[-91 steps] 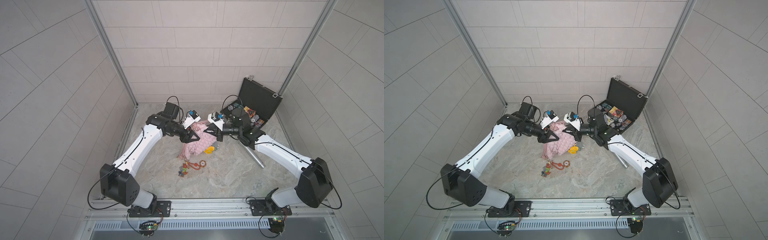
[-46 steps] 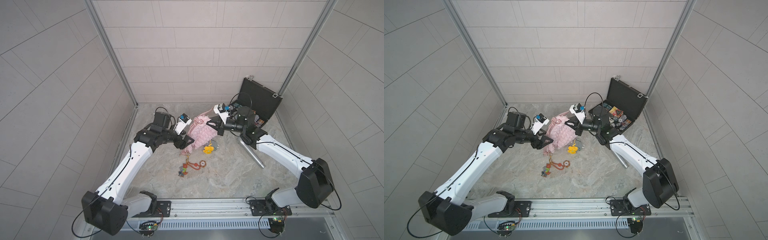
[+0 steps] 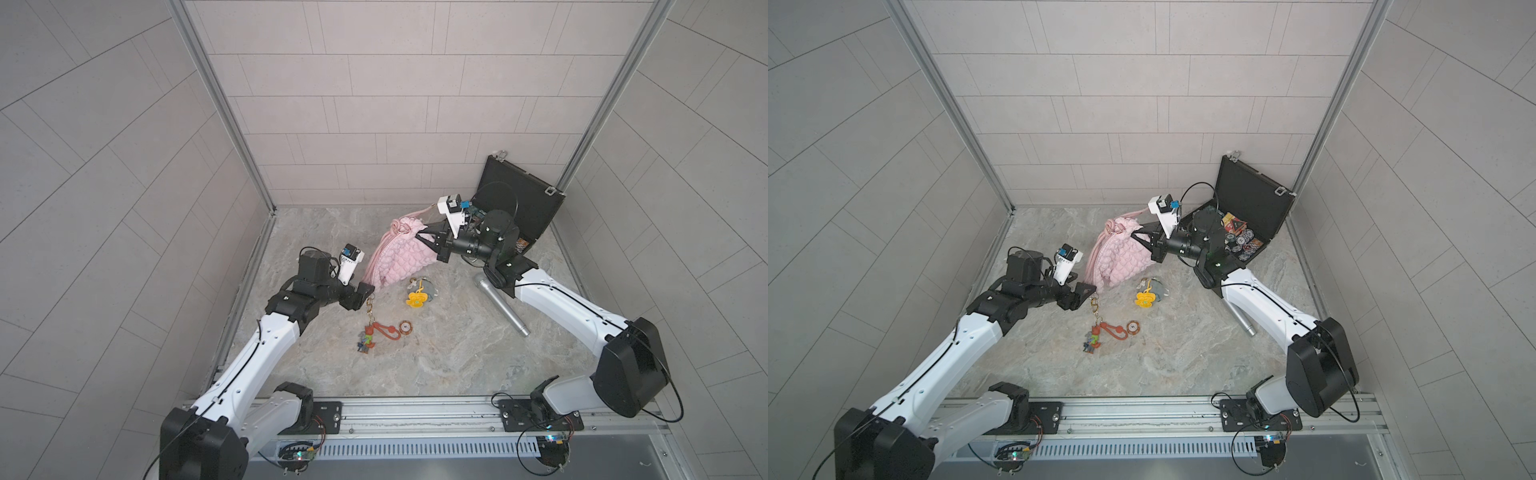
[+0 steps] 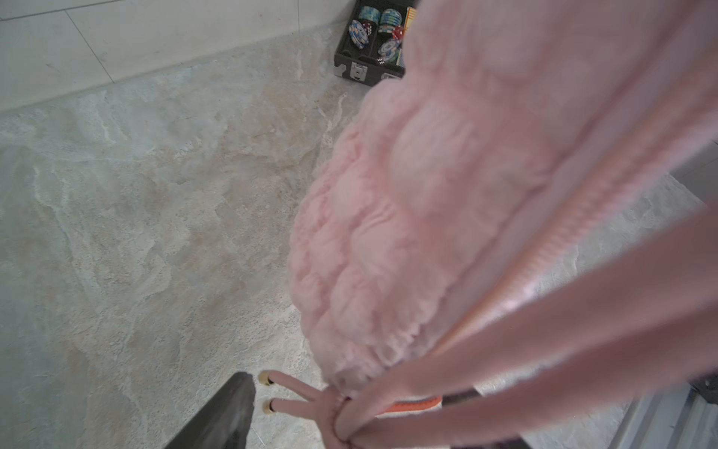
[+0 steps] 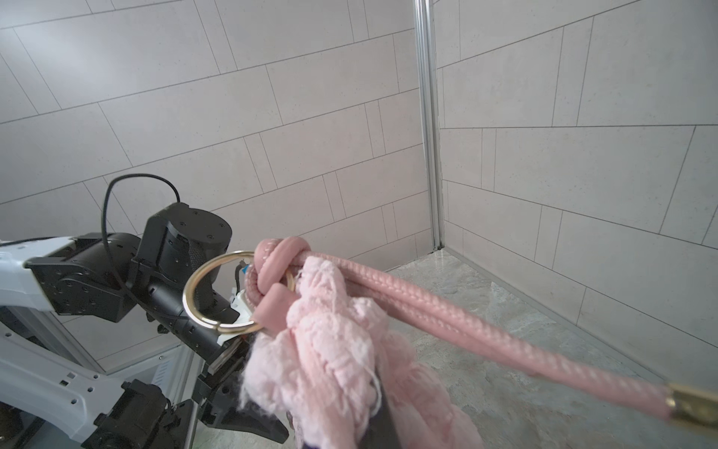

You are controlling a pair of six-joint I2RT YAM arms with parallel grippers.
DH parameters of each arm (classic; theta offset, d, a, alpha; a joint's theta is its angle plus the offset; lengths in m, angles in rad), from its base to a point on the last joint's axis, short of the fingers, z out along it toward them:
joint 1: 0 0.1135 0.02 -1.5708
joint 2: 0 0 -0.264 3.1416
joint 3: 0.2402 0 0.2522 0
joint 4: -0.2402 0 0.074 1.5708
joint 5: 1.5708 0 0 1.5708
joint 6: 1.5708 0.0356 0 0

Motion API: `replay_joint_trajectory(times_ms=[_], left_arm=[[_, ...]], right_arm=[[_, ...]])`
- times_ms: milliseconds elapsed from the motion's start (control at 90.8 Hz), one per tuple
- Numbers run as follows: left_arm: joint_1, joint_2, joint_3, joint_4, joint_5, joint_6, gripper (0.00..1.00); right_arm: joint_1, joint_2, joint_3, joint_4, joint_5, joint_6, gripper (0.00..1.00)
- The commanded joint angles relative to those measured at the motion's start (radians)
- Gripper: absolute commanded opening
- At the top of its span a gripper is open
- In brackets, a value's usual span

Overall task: Remove the decoration from the bag
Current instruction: Adjust the bag.

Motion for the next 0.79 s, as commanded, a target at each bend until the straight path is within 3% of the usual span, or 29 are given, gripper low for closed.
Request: replay_joint_trajectory(times_ms=[0,176,308,429,539,671,782], left_arm=[[0.003,-0.002,-0.038,0.173,0.051,-0.061,0.78],[0.002,0.027,-0.106,0.366,0.146,-0.117,0.77],[-0.004,0.064,-0.085,0.377,0.209,-0.121,0.77],[-0.008,0.104,-0.081,0.379,0.187,-0.107,0.74],[-0.007,0.108,-0.084,0.409,0.125,-0.13,0.67],[-0.007,0.097,-0.091,0.456,0.121,-0.147,0.45],[-0.006,0.138,-0.062,0.459,0.151,-0.14,0.44]], right_arm=[[-0.006,-0.036,0.027,0.114,0.013,0.094,0.0],[-0.01,-0.026,0.035,0.144,0.034,0.177,0.0],[-0.014,-0.024,0.042,0.136,0.048,0.201,0.0],[-0.021,-0.024,0.039,0.161,0.052,0.234,0.0],[-0.034,-0.026,0.03,0.173,0.055,0.26,0.0],[-0.045,-0.025,0.013,0.194,0.054,0.288,0.0],[-0.046,-0.02,0.007,0.222,0.042,0.311,0.0]])
